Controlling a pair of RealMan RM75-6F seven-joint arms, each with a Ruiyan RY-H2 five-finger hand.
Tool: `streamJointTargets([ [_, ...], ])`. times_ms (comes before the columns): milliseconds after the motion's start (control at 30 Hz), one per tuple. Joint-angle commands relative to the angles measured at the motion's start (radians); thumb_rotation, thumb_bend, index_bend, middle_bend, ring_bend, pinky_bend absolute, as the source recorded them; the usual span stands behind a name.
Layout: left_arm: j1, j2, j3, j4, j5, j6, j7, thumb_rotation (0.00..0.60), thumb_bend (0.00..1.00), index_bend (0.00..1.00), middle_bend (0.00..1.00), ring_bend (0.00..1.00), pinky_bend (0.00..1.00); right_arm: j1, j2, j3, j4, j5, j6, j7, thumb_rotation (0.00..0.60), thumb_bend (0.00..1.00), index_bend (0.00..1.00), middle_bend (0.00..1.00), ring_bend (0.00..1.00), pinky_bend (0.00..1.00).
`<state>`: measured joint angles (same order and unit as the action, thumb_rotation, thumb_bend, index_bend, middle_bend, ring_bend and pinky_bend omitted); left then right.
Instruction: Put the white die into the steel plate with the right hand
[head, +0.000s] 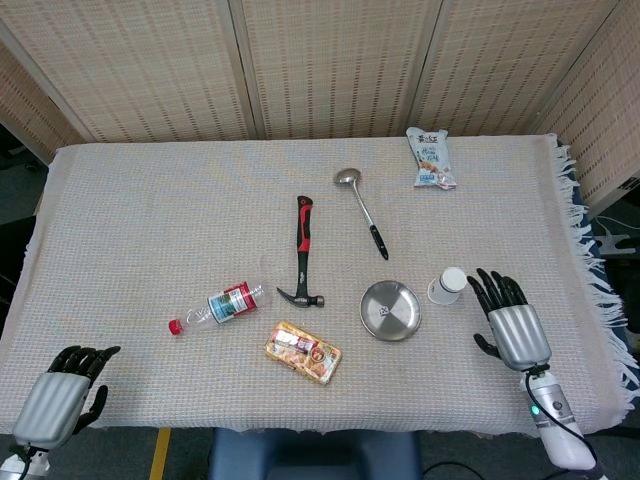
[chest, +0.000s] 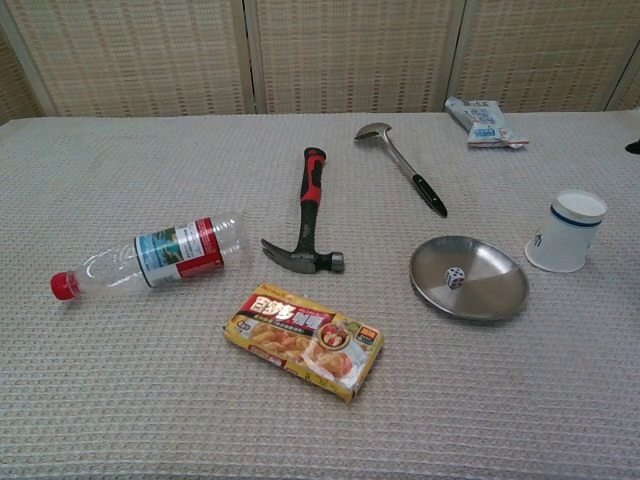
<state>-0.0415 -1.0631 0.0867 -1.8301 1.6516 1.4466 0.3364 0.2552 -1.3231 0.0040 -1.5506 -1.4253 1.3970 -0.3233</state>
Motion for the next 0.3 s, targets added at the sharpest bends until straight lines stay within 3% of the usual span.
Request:
streamJointTargets([
  [33, 0.001, -0.002, 0.000, 0.002, 0.006, 0.005, 0.000, 0.600, 0.52, 0.18, 0.27, 0.20, 0.19, -0.043, 0.031, -0.003, -0.047, 0.010, 0.048, -0.033, 0.600, 0.09, 0.00, 0.00, 0.00, 0.09],
  [300, -0.001, -0.008, -0.004, 0.014, 0.000, 0.004, -0.003, 0.600, 0.52, 0.18, 0.27, 0.20, 0.19, -0.069, 0.015, -0.003, -0.033, -0.038, 0.083, -0.003, 0.600, 0.09, 0.00, 0.00, 0.00, 0.09],
])
